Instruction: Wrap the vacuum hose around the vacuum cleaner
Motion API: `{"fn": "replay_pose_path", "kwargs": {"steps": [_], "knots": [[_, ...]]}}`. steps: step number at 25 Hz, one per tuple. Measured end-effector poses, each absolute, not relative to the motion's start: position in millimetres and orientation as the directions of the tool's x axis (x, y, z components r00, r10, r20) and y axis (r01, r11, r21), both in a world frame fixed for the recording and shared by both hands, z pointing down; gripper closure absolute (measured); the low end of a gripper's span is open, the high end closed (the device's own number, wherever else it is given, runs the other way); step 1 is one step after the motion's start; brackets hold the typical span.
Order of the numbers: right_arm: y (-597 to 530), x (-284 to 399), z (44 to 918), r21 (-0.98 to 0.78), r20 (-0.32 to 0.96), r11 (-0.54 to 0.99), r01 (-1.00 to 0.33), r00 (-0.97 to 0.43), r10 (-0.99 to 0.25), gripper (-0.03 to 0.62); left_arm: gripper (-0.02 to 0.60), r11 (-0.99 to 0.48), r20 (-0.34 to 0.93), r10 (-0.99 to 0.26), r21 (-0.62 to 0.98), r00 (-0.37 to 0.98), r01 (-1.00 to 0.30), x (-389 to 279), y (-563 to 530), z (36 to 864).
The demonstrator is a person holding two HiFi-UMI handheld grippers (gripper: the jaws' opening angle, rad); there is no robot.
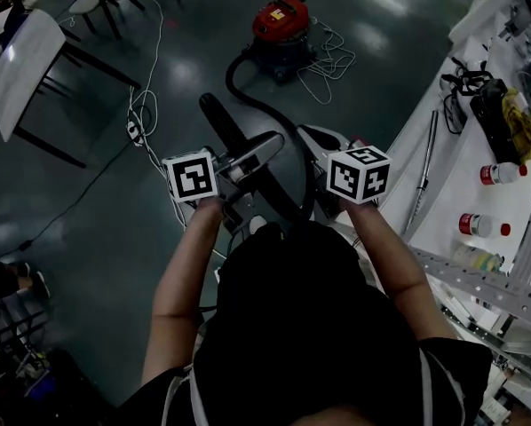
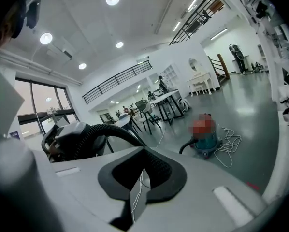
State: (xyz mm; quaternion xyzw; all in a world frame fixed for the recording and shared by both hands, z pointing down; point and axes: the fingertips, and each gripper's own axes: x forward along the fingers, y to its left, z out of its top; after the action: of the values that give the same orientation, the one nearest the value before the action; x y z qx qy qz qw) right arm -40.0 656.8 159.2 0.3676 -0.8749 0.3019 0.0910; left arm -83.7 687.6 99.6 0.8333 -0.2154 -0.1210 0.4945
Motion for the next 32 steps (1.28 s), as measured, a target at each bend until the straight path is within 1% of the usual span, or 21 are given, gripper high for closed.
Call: {"fn": "replay_pose_path", "kwargs": {"steps": [4,6,11,16,23,30,31,32], "knots": [[660.7,-60.5,155.3,-0.472,0.365,0.606,-0.640,-0.767,-0.527,0.596,0.462,-0.457,0.080,-0.388,0.848,0.918,-0.267,-93.6,695.5,101.8],[664.5,-71.9,152.5,-0.472,0.356,0.638,-0.608,-0.794,-0.493,0.595,0.460,-0.478,0.093,-0.348,0.838,0.933,-0.262,-96.7,699.3,96.7],[665.6,-89.8,149.8,-0.425,0.363,0.678,-0.600,-0.799,-0.479,0.595,0.460,-0.537,0.128,-0.258,0.805,0.958,-0.252,-104.6,704.6,87.6],[658.9,-103.2,145.9,-0.384,0.373,0.679,-0.626,-0.778,-0.507,0.595,0.459,-0.591,0.187,-0.165,0.767,0.968,-0.249,-119.6,709.5,84.4],[646.3,-129.1,136.6,-0.308,0.373,0.698,-0.646,-0.757,-0.536,0.595,0.459,-0.658,0.292,0.008,0.722,0.956,-0.215,-144.9,723.0,89.7],[620.0,-137.5,118.1,-0.171,0.355,0.697,-0.696,-0.704,-0.616,0.594,0.459,-0.715,0.385,0.137,0.676,0.913,-0.178,-162.1,718.1,93.9],[615.5,-138.0,117.1,-0.162,0.354,0.699,-0.697,-0.702,-0.618,0.591,0.459,-0.724,0.395,0.151,0.668,0.906,-0.171,-161.4,715.9,93.7],[610.7,-138.6,116.6,-0.158,0.351,0.701,-0.696,-0.703,-0.619,0.562,0.457,-0.734,0.405,0.164,0.659,0.900,-0.163,-160.0,713.5,93.9]]}}
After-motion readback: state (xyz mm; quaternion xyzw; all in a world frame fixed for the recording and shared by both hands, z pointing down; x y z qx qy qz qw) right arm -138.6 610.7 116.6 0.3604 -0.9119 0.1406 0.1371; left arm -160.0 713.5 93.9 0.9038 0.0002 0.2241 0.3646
